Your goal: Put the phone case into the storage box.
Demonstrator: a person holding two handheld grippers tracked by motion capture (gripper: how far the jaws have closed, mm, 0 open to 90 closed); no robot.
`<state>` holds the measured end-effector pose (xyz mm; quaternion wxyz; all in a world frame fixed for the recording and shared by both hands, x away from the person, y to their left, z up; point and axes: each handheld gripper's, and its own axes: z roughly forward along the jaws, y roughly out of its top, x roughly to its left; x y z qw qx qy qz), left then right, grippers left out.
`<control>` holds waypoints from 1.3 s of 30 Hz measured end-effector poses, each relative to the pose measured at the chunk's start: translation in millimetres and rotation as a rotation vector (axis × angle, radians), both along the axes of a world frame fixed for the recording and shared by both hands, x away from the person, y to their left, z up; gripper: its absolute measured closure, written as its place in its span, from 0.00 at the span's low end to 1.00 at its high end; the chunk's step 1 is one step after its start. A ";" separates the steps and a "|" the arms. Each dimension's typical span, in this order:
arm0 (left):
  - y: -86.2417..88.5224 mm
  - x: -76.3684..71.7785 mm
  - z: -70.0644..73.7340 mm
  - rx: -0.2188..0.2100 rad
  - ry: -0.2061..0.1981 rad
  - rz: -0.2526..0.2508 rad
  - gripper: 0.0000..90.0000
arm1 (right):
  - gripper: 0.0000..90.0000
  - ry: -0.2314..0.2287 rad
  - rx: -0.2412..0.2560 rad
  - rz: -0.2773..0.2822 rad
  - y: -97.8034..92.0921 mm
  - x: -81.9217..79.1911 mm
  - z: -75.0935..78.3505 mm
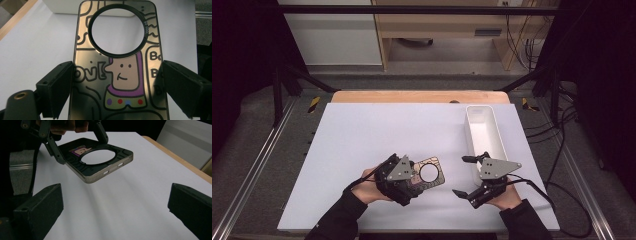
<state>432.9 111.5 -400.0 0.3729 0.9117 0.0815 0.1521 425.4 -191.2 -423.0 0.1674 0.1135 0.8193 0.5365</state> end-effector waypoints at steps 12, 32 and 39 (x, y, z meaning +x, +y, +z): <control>-4.5 -3.0 1.9 0.037 -0.009 -0.048 0.13 | 0.01 -0.012 -0.027 0.054 10.6 0.9 3.6; -10.8 -6.9 4.8 0.032 -0.033 -0.114 0.13 | 0.01 -0.044 -0.068 0.127 21.7 5.8 7.2; -13.2 -9.9 4.1 0.025 -0.042 -0.128 0.13 | 0.01 -0.033 -0.082 0.164 24.7 6.5 7.4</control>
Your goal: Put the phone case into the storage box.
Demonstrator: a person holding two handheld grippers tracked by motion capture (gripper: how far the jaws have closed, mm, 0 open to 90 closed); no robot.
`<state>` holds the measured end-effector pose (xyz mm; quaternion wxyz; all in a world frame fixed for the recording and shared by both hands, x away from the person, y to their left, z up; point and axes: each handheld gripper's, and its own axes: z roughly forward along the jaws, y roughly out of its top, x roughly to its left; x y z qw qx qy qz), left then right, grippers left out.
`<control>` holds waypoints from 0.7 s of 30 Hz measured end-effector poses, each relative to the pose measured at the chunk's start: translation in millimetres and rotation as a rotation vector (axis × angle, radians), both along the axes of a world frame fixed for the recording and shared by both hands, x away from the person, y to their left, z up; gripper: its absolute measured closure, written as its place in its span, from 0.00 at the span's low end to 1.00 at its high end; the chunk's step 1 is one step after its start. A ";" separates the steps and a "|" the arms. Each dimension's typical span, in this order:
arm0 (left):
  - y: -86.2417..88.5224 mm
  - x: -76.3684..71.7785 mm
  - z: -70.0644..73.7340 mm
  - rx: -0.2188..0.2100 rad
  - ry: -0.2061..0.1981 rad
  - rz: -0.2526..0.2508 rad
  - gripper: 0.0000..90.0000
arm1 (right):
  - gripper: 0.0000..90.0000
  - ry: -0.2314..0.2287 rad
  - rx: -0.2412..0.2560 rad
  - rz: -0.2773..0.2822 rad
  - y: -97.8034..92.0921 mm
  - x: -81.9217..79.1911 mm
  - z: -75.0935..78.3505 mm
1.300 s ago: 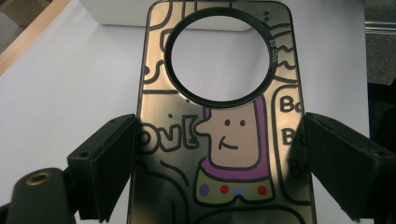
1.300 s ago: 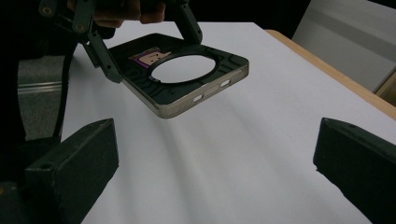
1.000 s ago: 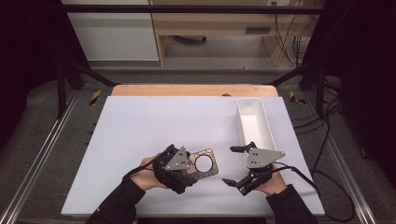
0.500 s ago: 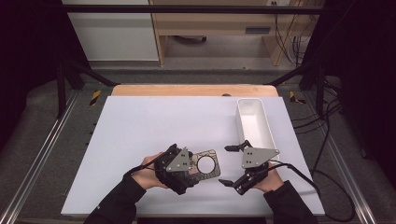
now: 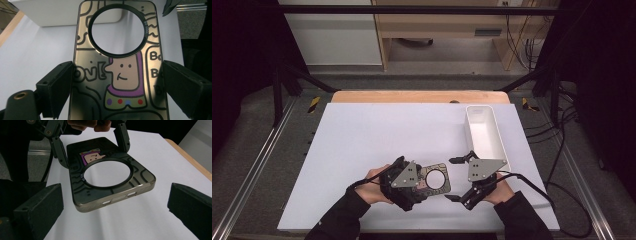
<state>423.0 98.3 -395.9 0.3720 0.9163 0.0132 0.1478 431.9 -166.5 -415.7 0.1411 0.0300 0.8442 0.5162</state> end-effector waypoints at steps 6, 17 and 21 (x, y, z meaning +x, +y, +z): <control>-3.4 -2.1 0.2 -0.005 0.009 -0.023 0.13 | 0.01 0.008 -0.010 0.036 2.6 -1.0 -0.3; -9.1 -4.9 -0.2 -0.006 0.015 -0.048 0.13 | 0.02 0.015 -0.019 0.080 5.9 -1.5 -1.9; -10.8 -5.0 -0.6 -0.004 0.013 -0.055 0.13 | 0.03 0.017 -0.023 0.091 6.9 -1.6 -3.0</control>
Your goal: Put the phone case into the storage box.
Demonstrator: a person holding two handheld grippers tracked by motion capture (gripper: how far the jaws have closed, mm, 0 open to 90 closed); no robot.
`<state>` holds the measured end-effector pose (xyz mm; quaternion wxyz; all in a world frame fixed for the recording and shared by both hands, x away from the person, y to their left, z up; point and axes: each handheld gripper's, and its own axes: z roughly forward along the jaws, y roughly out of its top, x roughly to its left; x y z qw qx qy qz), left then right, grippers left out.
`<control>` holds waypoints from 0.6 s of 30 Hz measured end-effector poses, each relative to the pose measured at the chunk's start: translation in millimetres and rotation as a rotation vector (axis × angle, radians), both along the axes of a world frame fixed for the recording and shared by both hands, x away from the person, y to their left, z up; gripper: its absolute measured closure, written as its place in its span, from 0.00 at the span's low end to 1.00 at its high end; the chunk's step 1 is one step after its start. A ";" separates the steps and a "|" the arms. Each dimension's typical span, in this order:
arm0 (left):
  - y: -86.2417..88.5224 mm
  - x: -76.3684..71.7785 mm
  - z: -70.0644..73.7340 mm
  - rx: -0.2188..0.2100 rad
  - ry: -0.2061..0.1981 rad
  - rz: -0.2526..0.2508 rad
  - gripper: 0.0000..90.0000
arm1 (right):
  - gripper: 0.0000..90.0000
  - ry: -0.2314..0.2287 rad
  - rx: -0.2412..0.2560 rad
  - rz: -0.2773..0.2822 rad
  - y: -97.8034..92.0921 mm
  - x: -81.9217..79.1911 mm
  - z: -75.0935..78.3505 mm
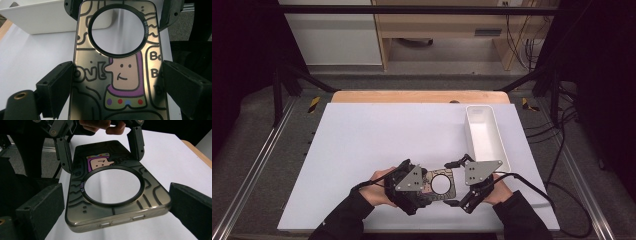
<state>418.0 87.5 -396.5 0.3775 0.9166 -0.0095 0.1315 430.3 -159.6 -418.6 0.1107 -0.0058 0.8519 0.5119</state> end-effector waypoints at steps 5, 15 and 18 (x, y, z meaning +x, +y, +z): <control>-1.1 -0.8 -0.6 -0.003 0.005 -0.006 0.13 | 0.04 -0.004 -0.006 0.014 1.2 -0.6 -1.9; -2.2 -1.1 -1.8 -0.007 0.018 -0.025 0.13 | 0.10 -0.016 0.001 0.048 1.9 -1.6 -2.8; -2.4 -0.9 -2.2 -0.008 0.025 -0.031 0.13 | 0.11 -0.013 0.003 0.061 1.9 -1.9 -3.1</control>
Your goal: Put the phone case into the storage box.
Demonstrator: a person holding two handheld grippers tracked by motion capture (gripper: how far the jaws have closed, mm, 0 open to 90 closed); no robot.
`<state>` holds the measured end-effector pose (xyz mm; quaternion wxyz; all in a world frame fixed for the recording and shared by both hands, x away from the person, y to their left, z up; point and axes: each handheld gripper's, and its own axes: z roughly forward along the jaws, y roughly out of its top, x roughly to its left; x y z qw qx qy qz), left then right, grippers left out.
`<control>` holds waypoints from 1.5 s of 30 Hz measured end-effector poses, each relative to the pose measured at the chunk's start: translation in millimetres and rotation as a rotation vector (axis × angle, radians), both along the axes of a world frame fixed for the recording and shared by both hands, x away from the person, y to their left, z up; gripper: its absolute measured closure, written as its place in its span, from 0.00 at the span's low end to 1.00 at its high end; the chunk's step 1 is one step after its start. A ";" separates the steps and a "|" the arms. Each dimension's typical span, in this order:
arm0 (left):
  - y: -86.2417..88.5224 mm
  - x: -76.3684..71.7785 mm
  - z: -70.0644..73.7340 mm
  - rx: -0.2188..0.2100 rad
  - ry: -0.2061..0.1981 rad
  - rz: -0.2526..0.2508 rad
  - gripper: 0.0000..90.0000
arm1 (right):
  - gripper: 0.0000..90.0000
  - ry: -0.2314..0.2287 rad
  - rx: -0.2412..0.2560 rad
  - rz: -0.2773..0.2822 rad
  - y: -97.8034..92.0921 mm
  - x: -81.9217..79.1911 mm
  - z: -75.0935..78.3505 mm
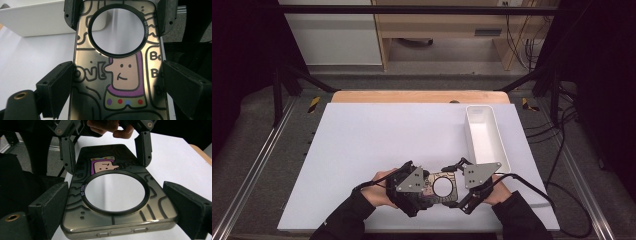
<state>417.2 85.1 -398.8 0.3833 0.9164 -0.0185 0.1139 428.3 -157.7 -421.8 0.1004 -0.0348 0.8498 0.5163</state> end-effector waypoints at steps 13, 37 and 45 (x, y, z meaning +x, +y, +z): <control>1.5 1.8 -3.0 -0.012 0.022 -0.014 0.13 | 0.12 0.005 -0.008 0.012 -0.1 -0.5 -0.3; 1.6 6.2 -6.3 -0.010 0.073 -0.030 0.13 | 0.13 0.049 -0.026 0.010 0.7 -0.9 0.5; 0.9 7.3 -7.1 -0.002 0.098 -0.031 0.13 | 0.13 0.073 -0.035 0.011 1.3 -0.7 0.6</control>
